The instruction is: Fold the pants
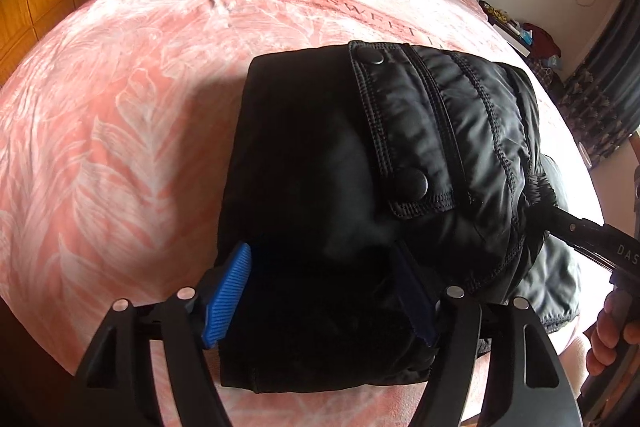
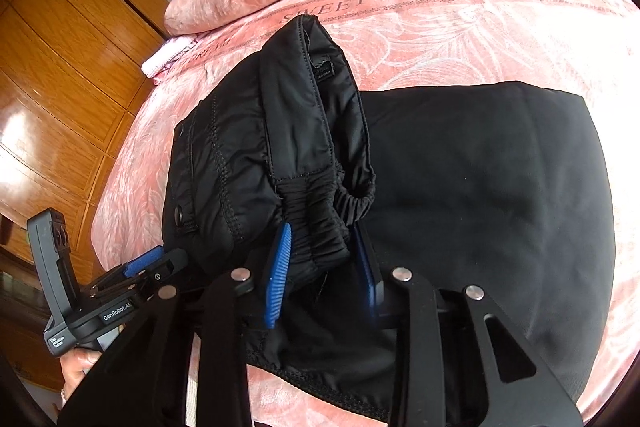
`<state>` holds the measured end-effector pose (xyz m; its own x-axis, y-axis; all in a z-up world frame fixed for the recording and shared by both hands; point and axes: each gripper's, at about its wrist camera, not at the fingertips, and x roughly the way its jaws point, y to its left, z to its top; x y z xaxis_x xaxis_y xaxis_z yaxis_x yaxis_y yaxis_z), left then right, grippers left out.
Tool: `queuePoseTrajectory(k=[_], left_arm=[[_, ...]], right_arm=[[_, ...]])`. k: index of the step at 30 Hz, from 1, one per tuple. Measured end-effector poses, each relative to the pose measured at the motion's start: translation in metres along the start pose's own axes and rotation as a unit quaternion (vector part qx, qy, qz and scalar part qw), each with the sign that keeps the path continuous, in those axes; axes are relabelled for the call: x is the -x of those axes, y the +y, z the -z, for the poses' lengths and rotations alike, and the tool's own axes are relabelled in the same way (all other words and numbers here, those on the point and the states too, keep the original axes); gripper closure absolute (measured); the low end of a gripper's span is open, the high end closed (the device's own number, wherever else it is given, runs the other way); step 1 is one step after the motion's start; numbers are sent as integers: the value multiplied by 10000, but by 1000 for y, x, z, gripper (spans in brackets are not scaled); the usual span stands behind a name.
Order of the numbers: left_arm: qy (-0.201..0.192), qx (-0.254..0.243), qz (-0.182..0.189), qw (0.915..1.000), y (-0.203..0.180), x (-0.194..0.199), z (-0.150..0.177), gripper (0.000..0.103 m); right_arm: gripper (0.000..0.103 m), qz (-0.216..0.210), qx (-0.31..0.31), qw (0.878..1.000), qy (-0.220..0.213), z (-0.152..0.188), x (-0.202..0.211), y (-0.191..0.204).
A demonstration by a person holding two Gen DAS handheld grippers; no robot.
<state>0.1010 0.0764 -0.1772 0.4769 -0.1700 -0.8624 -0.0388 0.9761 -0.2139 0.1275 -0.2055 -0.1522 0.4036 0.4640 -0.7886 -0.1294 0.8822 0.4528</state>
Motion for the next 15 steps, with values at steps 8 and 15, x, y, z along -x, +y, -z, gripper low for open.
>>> queuePoseTrajectory(k=[8, 15], left_arm=[[-16, 356, -42, 9994, 13, 4, 1, 25], [-64, 334, -101, 9994, 15, 10, 3, 25]], right_arm=[[93, -416, 259, 9982, -358, -1, 37, 19], [92, -403, 328, 9980, -372, 2, 48, 24]])
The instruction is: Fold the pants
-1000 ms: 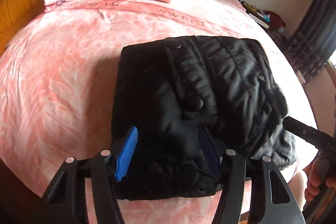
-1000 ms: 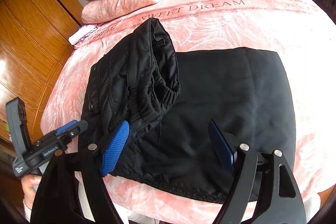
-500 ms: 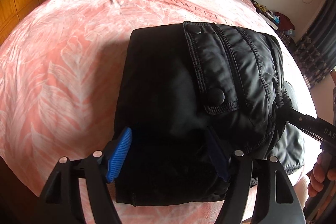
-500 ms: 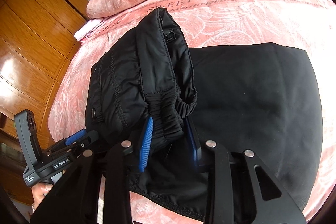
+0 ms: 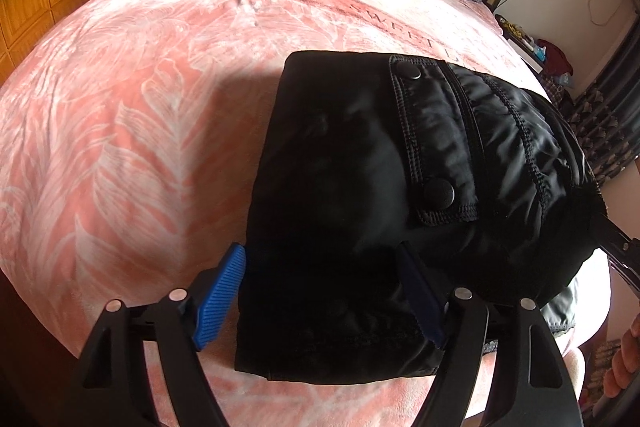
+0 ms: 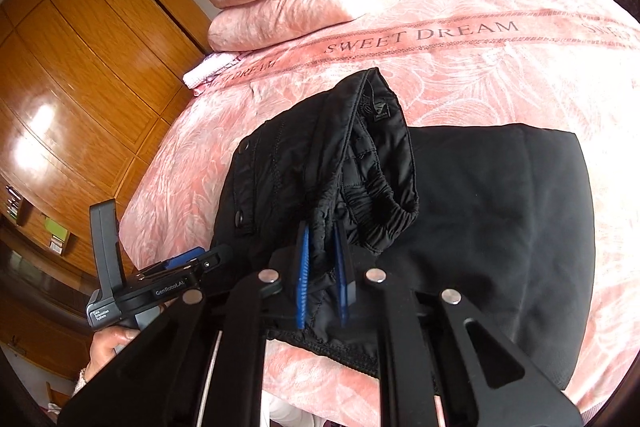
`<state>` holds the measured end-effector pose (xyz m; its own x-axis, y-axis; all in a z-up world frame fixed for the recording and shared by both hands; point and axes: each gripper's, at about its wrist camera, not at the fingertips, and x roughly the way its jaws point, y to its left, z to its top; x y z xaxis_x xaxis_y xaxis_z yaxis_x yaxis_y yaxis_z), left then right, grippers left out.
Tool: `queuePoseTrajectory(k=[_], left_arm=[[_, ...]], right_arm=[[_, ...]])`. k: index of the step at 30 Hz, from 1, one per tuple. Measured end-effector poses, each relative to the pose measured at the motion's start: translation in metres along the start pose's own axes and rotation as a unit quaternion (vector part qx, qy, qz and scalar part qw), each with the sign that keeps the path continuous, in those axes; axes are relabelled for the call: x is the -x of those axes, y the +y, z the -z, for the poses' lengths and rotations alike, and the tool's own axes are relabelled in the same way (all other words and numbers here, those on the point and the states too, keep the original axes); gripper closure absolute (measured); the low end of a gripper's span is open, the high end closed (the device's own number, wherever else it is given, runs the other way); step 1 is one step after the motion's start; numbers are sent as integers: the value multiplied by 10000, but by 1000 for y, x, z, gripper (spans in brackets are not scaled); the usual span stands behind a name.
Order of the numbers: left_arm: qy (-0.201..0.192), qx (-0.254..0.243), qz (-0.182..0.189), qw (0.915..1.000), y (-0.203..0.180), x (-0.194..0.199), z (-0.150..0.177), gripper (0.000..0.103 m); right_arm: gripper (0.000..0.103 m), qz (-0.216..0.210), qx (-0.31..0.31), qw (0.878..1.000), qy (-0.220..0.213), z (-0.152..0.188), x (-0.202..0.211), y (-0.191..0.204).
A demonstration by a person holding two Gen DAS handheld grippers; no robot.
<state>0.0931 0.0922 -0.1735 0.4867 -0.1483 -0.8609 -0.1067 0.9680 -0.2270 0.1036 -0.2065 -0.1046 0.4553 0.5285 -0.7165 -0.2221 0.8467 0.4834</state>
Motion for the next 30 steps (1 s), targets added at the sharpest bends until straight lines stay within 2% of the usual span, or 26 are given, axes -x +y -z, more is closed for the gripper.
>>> queuePoseTrajectory(k=[2, 5, 7, 9, 10, 13, 19, 20, 21, 22, 24, 25, 30], left_arm=[[6, 16, -23, 10000, 1, 0, 0, 25], [27, 84, -16, 10000, 3, -1, 0, 25], [8, 51, -31, 10000, 2, -1, 0, 25], [10, 12, -50, 10000, 1, -3, 0, 25], [24, 12, -57, 10000, 0, -4, 1, 25], [45, 20, -50, 10000, -1, -6, 0, 23], [57, -25, -34, 10000, 0, -9, -2, 21], [68, -21, -28, 10000, 1, -10, -3, 20], [80, -16, -27, 10000, 1, -11, -3, 20], [81, -14, -35, 10000, 2, -12, -4, 19], [93, -12, -27, 10000, 3, -13, -5, 19], [113, 7, -16, 9999, 4, -13, -5, 18], [122, -31, -25, 9999, 1, -15, -6, 16]], right_arm=[[90, 98, -31, 9998, 157, -2, -10, -7], [73, 518, 60, 9980, 367, -5, -26, -15], [46, 607, 120, 9978, 220, -4, -24, -18], [31, 706, 204, 9972, 117, -2, -20, -19], [28, 752, 238, 9968, 123, -1, -20, -20], [28, 719, 176, 9969, 270, 0, -29, -27], [31, 315, -70, 9986, 417, -9, -55, -37], [34, 252, -87, 9986, 460, -10, -60, -37], [54, 86, -107, 9986, 508, -11, -64, -37], [64, -99, -186, 9982, 568, -11, -68, -37], [73, -143, -201, 9984, 499, -11, -66, -37], [77, -156, -123, 9988, 441, -10, -62, -34], [81, -270, -16, 9995, 175, -4, -28, -18]])
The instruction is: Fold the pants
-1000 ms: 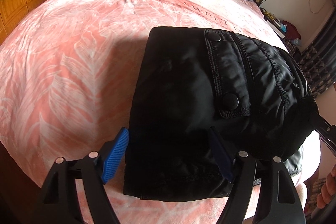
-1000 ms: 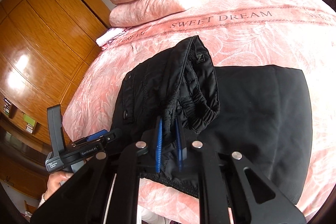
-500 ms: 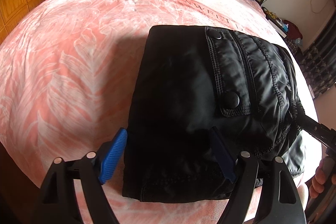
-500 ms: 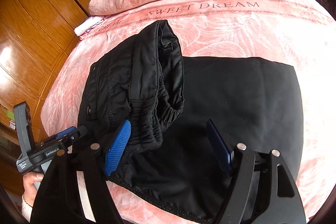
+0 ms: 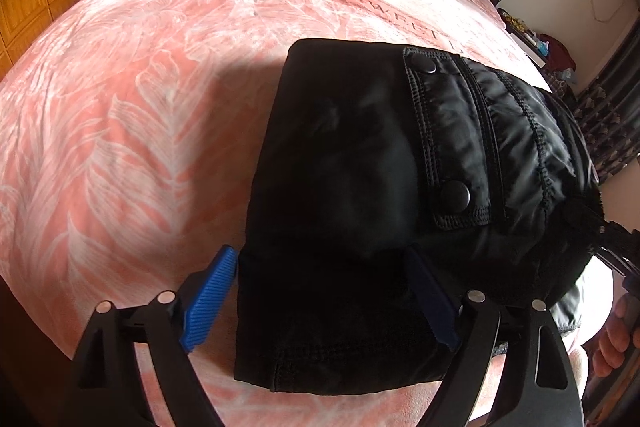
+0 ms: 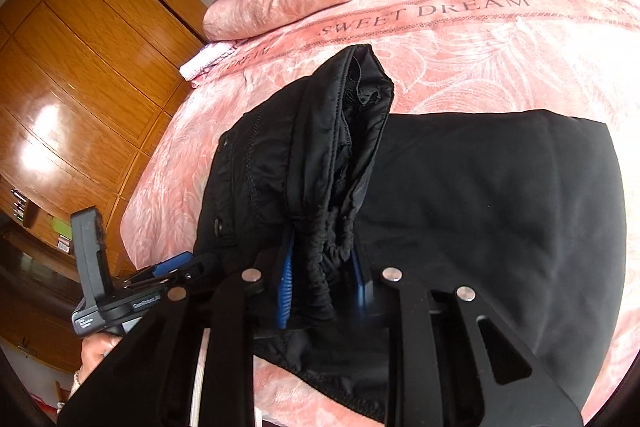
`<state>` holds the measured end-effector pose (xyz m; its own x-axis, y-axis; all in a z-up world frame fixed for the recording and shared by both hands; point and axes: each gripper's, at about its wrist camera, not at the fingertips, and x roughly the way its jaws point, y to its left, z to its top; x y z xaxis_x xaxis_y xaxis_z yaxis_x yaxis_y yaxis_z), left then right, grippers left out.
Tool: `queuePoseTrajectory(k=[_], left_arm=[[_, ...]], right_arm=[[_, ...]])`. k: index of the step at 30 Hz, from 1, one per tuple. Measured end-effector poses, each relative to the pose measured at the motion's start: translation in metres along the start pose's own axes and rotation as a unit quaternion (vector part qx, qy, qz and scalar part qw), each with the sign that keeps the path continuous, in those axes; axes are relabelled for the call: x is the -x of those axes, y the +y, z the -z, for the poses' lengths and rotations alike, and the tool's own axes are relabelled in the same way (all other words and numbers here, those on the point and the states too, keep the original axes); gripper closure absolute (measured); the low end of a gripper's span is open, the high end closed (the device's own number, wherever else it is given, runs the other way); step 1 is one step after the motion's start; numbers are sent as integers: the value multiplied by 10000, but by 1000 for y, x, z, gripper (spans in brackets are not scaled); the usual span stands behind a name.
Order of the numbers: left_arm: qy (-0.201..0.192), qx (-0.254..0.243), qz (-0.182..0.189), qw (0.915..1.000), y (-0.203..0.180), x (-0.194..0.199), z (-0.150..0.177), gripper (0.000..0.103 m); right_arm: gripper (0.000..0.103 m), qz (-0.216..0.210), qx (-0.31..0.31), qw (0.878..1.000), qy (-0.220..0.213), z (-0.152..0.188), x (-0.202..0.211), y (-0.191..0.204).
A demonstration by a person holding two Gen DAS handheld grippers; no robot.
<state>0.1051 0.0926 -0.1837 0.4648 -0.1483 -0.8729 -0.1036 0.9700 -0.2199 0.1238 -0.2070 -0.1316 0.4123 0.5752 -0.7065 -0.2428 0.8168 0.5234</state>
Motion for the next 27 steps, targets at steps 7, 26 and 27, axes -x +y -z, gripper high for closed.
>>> queuePoseTrajectory(k=[7, 26, 27], left_arm=[[-384, -134, -62, 9992, -10, 29, -6, 17], [-256, -932, -196, 9951, -71, 16, 2, 15], [-252, -934, -202, 9951, -71, 16, 1, 15]], right_arm=[[82, -186, 113, 9978, -625, 6, 69, 17], [70, 1186, -479, 9918, -32, 48, 67, -80], [63, 1230, -475, 9913, -7, 47, 67, -81]])
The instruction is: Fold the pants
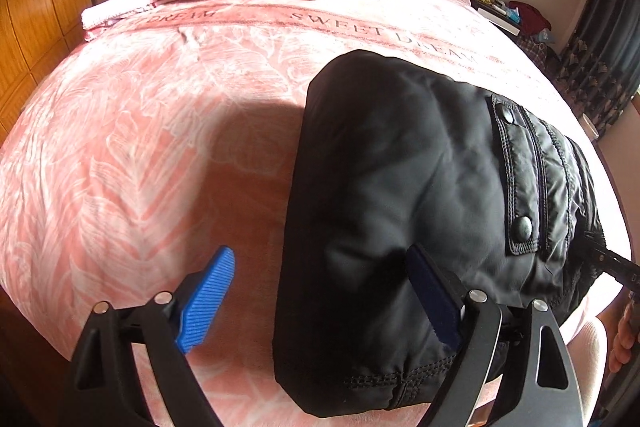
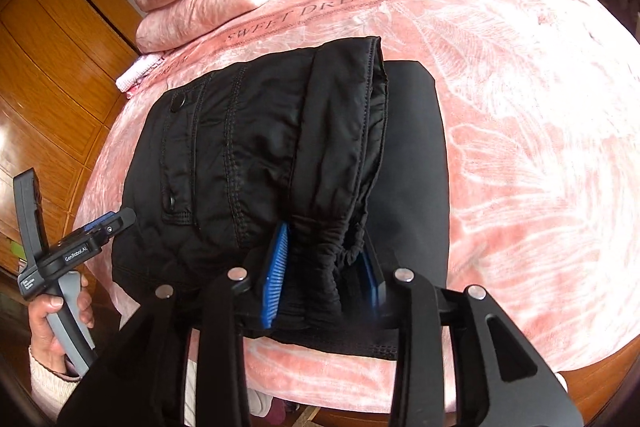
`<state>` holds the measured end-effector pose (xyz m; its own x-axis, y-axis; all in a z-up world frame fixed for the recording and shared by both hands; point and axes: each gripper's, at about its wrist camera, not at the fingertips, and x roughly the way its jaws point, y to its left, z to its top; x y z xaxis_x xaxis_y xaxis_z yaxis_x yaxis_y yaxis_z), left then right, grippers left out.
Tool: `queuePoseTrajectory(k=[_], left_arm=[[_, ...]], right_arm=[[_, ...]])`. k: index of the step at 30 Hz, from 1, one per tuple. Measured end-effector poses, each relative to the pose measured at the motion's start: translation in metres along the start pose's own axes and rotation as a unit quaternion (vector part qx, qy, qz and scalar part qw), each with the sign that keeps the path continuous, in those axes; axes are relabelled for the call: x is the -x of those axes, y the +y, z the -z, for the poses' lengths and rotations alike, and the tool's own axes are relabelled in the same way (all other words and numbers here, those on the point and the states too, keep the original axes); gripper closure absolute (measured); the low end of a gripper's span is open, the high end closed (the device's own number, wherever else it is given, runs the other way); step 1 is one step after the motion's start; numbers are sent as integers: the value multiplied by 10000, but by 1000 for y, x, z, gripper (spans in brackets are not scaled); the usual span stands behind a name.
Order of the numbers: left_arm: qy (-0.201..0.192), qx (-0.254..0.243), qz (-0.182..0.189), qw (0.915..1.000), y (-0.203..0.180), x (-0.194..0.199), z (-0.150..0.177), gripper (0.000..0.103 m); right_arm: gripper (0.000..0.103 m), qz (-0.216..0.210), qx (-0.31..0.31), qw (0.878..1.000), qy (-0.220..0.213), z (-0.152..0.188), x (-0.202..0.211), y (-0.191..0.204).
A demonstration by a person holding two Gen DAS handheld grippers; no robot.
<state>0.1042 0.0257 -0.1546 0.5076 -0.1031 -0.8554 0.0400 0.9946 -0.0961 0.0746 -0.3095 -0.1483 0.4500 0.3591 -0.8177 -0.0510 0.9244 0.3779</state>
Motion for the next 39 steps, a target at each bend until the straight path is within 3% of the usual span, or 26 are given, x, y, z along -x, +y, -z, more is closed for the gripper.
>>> queuePoseTrajectory(k=[1, 7, 15, 17, 19, 22, 32, 39], left_arm=[[2, -7, -4, 10000, 0, 0, -1, 15], [16, -59, -67, 10000, -3, 4, -6, 13], [18, -251, -228, 9994, -13, 10, -10, 8], [-25, -321, -217, 9992, -17, 12, -11, 8], [-57, -353, -217, 9991, -19, 13, -12, 8], [-53, -333, -151, 9993, -22, 13, -14, 8], [-158, -441, 179, 9987, -41, 25, -18, 8], [-402, -628, 281, 9968, -59, 44, -22, 8]], right_arm=[[55, 57, 15, 10000, 8, -3, 0, 1], [37, -277, -121, 9993, -205, -32, 12, -3], [30, -526, -320, 9979, 220, -61, -31, -13], [34, -692, -382, 9965, 281, -60, -41, -16], [60, -965, -445, 9939, 296, -60, -48, -17], [80, -1184, -644, 9908, 143, -59, -44, -21], [88, -1067, -364, 9930, -355, -72, 19, -19], [87, -735, -517, 9959, -132, -69, -2, -36]])
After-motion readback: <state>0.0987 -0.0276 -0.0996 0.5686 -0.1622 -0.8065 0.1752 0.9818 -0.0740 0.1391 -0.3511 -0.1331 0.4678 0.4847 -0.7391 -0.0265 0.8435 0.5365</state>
